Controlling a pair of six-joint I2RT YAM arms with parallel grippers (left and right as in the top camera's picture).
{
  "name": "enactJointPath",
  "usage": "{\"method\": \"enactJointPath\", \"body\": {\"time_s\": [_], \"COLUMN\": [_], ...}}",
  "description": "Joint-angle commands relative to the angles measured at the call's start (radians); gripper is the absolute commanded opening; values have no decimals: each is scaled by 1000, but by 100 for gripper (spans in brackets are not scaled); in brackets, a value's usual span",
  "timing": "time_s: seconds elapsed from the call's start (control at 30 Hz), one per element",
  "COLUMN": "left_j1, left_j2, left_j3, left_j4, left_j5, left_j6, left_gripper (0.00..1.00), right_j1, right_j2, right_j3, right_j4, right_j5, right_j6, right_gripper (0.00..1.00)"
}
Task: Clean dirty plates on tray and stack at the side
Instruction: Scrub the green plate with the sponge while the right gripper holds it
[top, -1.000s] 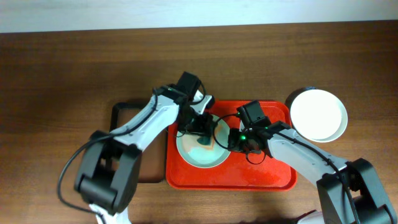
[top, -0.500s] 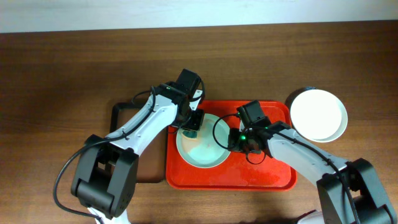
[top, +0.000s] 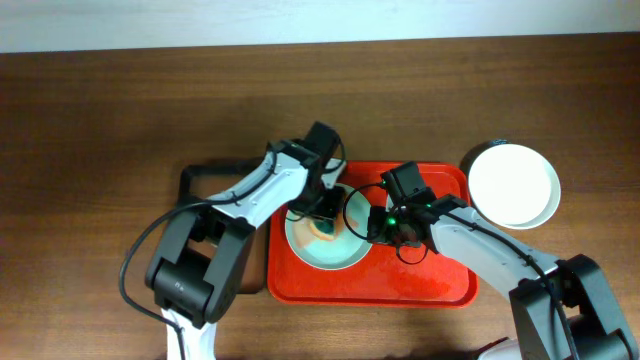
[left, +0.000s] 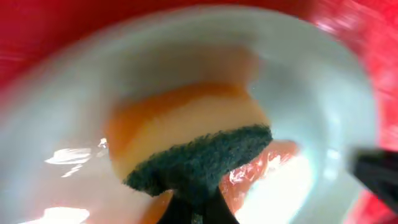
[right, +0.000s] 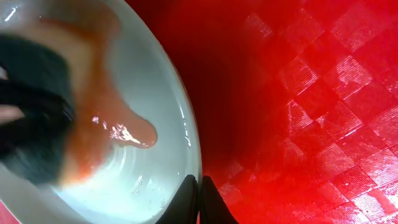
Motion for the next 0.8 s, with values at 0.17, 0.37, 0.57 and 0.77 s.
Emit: {"method": "enactJointPath", "body": {"time_s": [0.17,0.37,0.57,0.77], "left_j1": [29,25,29,230], "left_j2": [-168,-72,3,-344], "left_j3": [-30,-126,-126,-92], "left_j4": [-5,93,29,-39], "left_j5": [-92,-199,136,86], "left_j6": [8,-84,-66,-52], "left_gripper": [0,0,0,0], "right_j1": [11,11,11,11], "right_j2": [8,8,8,8], "right_j3": [-5,-5,-5,-6], "right_j4": [7,7,7,7], "right_j5": [-10,-10,-10,-9], "right_j6": [-9,-9,-10,-10], "right_gripper": [4,4,4,4]}}
